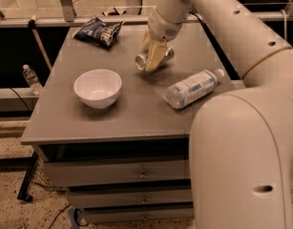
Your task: Place redbull can into white bowl
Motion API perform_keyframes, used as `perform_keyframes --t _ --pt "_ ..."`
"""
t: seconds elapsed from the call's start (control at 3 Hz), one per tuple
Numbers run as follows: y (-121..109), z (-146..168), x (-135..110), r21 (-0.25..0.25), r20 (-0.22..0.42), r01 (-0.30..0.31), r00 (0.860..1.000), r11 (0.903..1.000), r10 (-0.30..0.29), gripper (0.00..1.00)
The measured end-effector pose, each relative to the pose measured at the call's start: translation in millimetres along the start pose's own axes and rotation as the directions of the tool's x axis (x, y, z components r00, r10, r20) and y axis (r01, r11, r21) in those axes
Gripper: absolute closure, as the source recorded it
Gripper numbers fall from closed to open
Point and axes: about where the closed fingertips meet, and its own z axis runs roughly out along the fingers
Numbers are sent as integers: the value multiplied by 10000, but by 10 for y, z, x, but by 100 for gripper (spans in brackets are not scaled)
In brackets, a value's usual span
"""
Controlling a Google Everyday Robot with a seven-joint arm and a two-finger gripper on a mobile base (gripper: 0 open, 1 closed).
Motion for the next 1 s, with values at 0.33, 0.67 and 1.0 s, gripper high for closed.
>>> perform_keyframes --t 0.33,0.67,1.0 --pt "-67 -233 -165 559 49 438 9990 9975 -441 100" --pt "-118 -610 -463 1444 173 1246 9916 9816 -1284 100" --pt "-119 -609 -464 1444 174 1246 9916 9817 -1284 100"
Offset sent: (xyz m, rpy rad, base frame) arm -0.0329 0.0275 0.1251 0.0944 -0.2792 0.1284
